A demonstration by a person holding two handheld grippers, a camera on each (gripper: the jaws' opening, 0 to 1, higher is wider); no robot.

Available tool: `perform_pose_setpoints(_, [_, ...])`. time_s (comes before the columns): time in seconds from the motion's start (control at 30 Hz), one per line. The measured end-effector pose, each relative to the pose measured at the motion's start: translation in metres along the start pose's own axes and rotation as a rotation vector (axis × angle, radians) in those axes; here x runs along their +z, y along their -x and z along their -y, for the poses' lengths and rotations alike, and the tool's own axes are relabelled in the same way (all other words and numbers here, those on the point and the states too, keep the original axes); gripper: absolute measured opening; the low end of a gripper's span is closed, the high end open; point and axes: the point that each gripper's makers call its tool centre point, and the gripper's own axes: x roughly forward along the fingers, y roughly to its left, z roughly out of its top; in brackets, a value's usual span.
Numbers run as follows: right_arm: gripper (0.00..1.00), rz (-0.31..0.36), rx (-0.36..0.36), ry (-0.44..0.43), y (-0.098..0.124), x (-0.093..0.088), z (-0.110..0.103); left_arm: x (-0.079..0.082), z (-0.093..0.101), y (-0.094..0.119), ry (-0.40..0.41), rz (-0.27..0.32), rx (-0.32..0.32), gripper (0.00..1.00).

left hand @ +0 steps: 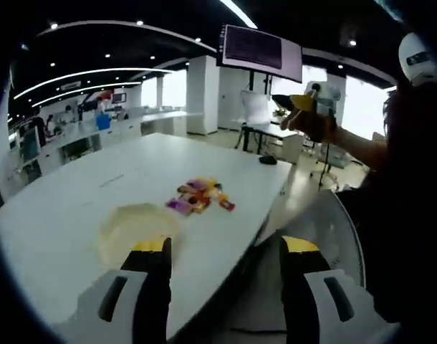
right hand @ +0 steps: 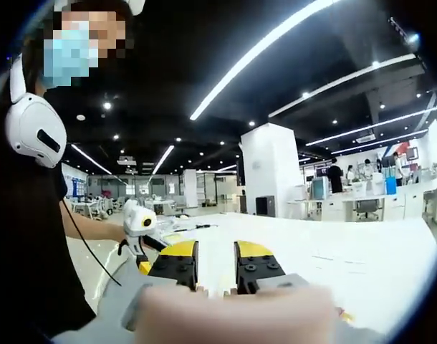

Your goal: Place the target food into the container with the food tongs after gripping and lifting it, then release it inside without dropping or visibly crushing the food.

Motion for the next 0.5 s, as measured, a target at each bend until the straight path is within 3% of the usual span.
perform_pose_setpoints(0.17, [0.20,-0.051,-0.018,-0.008,-0.003,-0.014,0.003,-0.024,-0.023,0.010,0.033,-0.009,0.050,0.75])
perform_pose_setpoints(0.3, [0.20,-0.095,-0.046,-0.013,-0.002,-0.022,0.010,-0.053,-0.037,0.011,0.047,-0.076,0.092,0.82])
perform_pose_setpoints(0.4, [0.20,-0.121,-0.076,-0.024,0.001,-0.028,0.020,-0.067,-0.039,0.008,0.045,-0.095,0.102,0.85])
perform_pose_setpoints(0.5, [0.21,-0.158,-0.106,-0.020,0.005,-0.036,0.029,-0.073,-0.040,0.005,0.098,-0.074,0.095,0.87])
